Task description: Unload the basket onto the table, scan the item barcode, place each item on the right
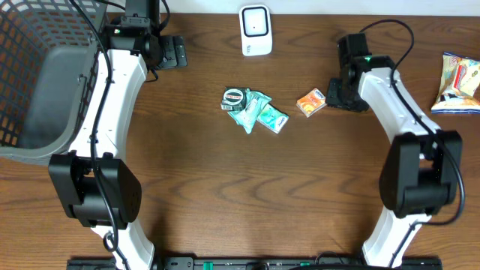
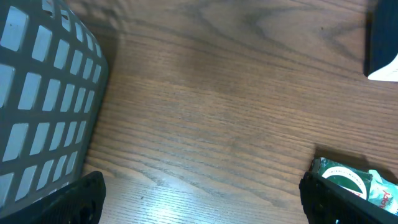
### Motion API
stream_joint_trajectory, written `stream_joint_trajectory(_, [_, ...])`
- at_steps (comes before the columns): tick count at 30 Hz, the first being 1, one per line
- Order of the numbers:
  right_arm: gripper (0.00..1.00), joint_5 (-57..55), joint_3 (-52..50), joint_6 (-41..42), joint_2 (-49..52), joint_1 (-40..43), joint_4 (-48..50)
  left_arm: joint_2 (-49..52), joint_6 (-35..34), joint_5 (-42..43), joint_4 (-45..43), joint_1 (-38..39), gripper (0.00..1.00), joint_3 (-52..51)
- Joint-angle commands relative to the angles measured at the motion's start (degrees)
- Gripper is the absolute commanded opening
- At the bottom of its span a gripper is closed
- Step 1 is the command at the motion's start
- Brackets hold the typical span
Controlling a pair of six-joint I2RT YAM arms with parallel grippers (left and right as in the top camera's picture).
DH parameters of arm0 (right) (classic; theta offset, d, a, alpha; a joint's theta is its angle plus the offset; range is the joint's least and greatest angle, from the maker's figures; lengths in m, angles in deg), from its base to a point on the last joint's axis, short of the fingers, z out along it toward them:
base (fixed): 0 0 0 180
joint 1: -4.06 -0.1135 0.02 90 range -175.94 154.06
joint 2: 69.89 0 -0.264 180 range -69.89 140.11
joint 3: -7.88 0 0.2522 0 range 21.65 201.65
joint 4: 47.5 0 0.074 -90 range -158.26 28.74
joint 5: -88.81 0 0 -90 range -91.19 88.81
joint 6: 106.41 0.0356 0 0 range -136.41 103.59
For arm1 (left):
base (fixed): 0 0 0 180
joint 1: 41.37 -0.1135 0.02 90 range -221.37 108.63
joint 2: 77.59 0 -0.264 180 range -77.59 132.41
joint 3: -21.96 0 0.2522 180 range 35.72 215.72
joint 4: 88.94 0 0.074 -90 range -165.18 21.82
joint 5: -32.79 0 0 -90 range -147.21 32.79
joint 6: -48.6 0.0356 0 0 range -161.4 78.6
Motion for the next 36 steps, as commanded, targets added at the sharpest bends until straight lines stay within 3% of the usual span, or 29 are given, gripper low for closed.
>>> stream_joint_trajectory(1, [0.36, 1.6, -0.2, 1.7, 3.6, 0.5, 2.1, -1.2, -0.9, -0.5, 0.2, 0.0, 0.98, 0.7])
stream_joint_trajectory(19, [0.36, 17.3, -0.1, 1.6, 7.5, 0.4, 16.1, -1.2, -0.9, -0.5, 0.2, 0.0, 0.98, 0.7])
stream_joint_trajectory(23, [0.43, 17.5, -0.1, 1.5, 7.2, 0.7, 16.2, -1.2, -0.9, -0.5, 0.2, 0.0, 0.98, 0.7])
stream_joint_trajectory(31, [0.47, 17.3, 0.0, 0.3, 2.4, 1.8, 13.3, -1.2, -0.9, -0.5, 0.2, 0.0, 0.98, 0.7])
stream_joint_trajectory(36, [0.58, 17.3, 0.0, -1.8, -1.8, 2.0, 13.2, -1.2, -0.9, -0.5, 0.2, 0.0, 0.98, 0.7])
